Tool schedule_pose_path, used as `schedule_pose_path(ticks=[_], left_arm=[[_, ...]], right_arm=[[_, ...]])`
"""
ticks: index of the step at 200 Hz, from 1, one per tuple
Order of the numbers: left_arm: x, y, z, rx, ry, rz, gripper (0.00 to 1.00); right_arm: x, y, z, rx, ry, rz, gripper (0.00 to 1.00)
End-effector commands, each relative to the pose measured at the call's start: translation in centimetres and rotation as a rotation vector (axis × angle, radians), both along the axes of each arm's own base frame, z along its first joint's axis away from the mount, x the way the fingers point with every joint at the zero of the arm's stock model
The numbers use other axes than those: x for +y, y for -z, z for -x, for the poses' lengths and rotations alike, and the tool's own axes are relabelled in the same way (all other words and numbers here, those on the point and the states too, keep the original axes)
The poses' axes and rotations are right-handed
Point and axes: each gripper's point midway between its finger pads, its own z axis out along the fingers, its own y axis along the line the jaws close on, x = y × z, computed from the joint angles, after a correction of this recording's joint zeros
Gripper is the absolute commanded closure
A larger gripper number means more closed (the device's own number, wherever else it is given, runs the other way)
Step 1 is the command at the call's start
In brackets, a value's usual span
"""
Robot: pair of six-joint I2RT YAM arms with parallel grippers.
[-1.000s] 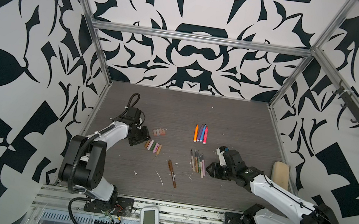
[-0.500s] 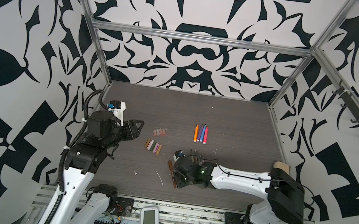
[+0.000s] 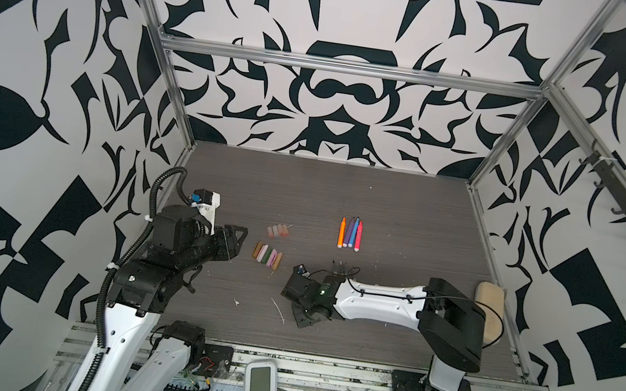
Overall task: Open the pen caps
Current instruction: 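Close the right gripper on the brown pen body and lift it toward the left gripper, then grip the brown cap with the left gripper and pull it off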
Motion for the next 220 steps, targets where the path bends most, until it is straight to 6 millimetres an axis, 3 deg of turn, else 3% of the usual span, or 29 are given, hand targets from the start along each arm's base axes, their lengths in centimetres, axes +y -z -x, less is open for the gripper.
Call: schedule_pose_path(ticks=[1,16,53,78,102,139,193,198,220], left_arm=[[0.0,1.0,0.6,0.030,0.014,-0.020,0.46],[0.0,1.1,0.5,0.039,0.007,-0.009,0.42],[-2.5,2.1,0.0,0.130,0.071,0.121,0.39],[-5.5,4.7,-1.4,0.260,0.102,0.333,0.41],[-7.9,7.4,-2.6,0.311,0.091,0.408,0.41],[-12.7,8.5,-4.1,0.378,0.165,0.411,0.40],[-18.0,7.8,-5.2,0.380,0.267,0.455,0.39],[-18.5,8.9,-5.3,0.411,0.267,0.442,0.40],[-19.9,9.6,-5.0,0.438,0.291,0.424,0.40]], right_arm=[[-0.3,-0.6,0.0,-0.004,0.029,0.008,0.91],[-0.1,-1.6,-0.3,-0.018,0.028,-0.018,1.00],[0.7,-6.2,-1.5,-0.078,-0.010,-0.148,1.00],[1.6,-9.8,-2.1,-0.072,-0.008,-0.350,1.00],[1.2,-11.9,-3.2,-0.054,0.036,-0.482,1.00],[-0.4,-13.2,-3.9,-0.037,0.042,-0.546,1.00],[-2.5,-13.5,-4.5,0.023,0.079,-0.662,1.00],[-2.6,-13.7,-4.5,0.023,0.079,-0.671,1.00],[-2.8,-14.2,-4.2,0.016,0.065,-0.688,1.00]])
